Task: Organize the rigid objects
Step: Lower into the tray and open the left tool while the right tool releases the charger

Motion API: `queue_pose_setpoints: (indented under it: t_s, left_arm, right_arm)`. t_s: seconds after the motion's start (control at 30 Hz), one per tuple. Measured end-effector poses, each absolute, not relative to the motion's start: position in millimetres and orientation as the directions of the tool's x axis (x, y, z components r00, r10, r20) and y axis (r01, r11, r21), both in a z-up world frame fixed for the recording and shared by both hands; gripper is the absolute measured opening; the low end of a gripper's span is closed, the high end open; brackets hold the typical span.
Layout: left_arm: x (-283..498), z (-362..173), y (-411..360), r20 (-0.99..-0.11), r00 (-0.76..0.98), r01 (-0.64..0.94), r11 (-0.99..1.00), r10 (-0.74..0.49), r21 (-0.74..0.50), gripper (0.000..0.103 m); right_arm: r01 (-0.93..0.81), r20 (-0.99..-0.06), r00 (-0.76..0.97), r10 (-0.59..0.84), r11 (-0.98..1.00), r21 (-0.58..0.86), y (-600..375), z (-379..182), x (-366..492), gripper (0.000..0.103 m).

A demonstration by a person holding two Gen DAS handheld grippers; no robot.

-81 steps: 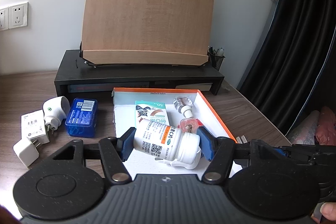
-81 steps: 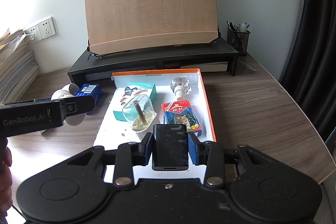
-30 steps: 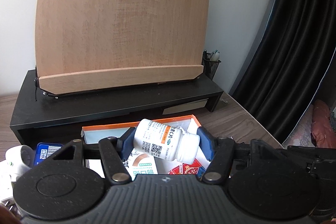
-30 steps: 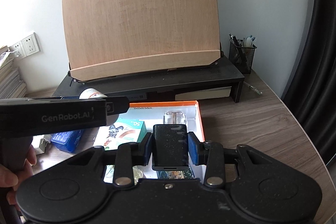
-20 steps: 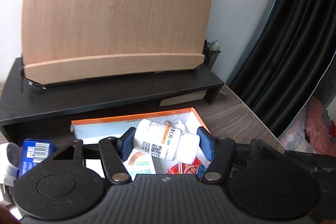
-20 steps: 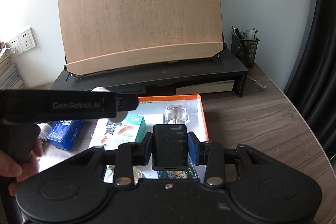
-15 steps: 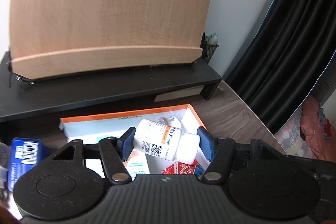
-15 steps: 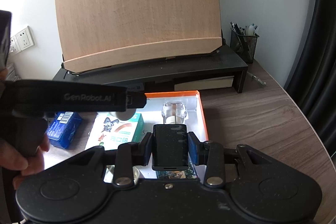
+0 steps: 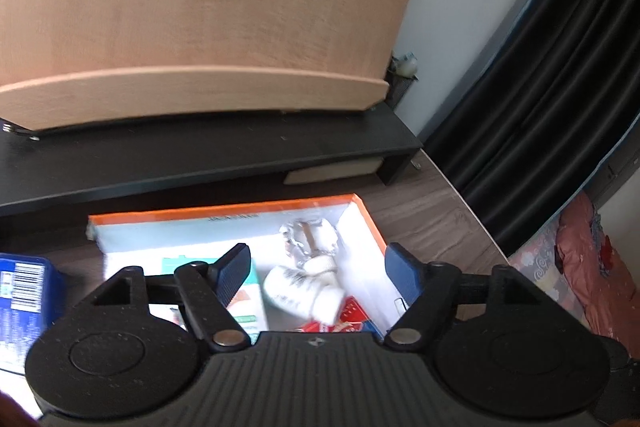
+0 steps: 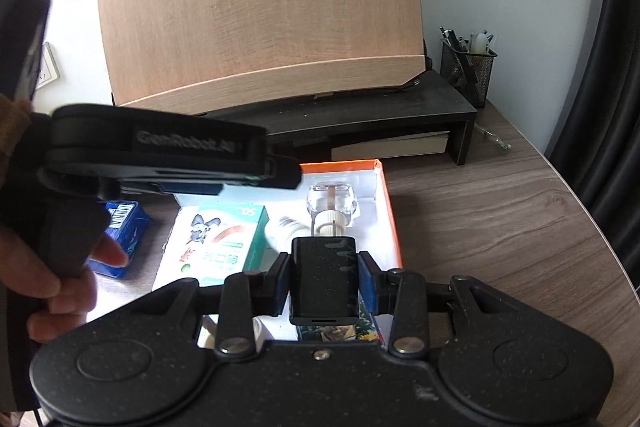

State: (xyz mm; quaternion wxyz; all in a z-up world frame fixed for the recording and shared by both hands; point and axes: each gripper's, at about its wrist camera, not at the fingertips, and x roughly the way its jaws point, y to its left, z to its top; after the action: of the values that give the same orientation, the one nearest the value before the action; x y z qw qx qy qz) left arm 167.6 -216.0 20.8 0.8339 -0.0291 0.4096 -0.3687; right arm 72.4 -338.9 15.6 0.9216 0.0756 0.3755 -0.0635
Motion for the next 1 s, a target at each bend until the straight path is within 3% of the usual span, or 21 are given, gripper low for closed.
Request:
queue_pose_setpoints:
  t_s: [0.5,0.63,0.77,1.0]
  left_arm:
    - [154,42,-146,-0.674,0.559,0.420,0.866,-0.483,-0.272,0.088]
    - [143,47,-130,-0.687,0.587,0.377,0.896,-0.427,-0.234,0.091]
    - [130,49,-111,-0.696,0.609,0.340,0.918,-0.380,-0.205,0.095]
    - [109,50,-78,-0.708,0.637,0.280,0.947,-0.305,-0.156,0.099]
  right_arm:
    - [0.128,-0.650,0.759,-0.042,0.988,0.086,-320,32,77,0.050]
    - [0.120,-0.624,0.780,-0.051,0.990,0.069,-310,43,69,0.068]
    - [0.096,-0.606,0.794,-0.042,0.994,0.057,-297,51,62,0.079]
    - [0.023,-0.604,0.797,0.010,0.999,0.046,-264,56,50,0.083]
